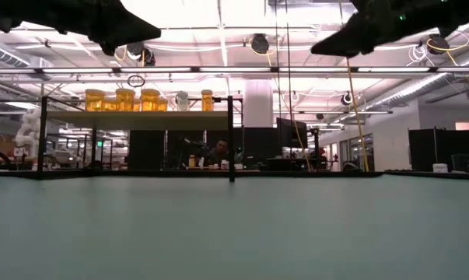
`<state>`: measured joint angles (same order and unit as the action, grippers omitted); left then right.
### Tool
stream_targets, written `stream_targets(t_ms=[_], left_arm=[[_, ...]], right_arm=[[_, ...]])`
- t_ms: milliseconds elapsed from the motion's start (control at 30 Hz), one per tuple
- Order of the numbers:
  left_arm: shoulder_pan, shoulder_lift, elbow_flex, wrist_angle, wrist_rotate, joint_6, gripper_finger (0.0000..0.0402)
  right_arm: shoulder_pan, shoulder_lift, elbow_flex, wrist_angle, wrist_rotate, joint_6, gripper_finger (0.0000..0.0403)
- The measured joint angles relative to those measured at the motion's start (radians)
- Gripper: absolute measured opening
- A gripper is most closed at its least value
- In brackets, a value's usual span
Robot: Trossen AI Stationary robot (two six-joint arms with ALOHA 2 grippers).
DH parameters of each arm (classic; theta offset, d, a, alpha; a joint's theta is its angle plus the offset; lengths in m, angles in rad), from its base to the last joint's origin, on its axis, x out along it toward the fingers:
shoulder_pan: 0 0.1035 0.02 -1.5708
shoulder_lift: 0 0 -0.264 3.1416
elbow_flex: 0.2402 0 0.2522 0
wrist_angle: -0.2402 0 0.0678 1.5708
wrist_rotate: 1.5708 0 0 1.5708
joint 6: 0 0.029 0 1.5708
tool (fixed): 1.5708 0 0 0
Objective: Pick and place medicine bottles onto shelf by color
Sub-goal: Return to Home Position
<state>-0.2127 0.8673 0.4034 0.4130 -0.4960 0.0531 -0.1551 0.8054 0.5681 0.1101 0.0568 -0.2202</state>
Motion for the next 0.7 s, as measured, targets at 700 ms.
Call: stream_targets(t_ms=[700], left_arm=[[0.093,0.004,0.000,0.003,0.184,0.082,0.0003]], right_arm=[[0.000,-0.130,-0.202,0.057,-0.003,0.024,0.0001]])
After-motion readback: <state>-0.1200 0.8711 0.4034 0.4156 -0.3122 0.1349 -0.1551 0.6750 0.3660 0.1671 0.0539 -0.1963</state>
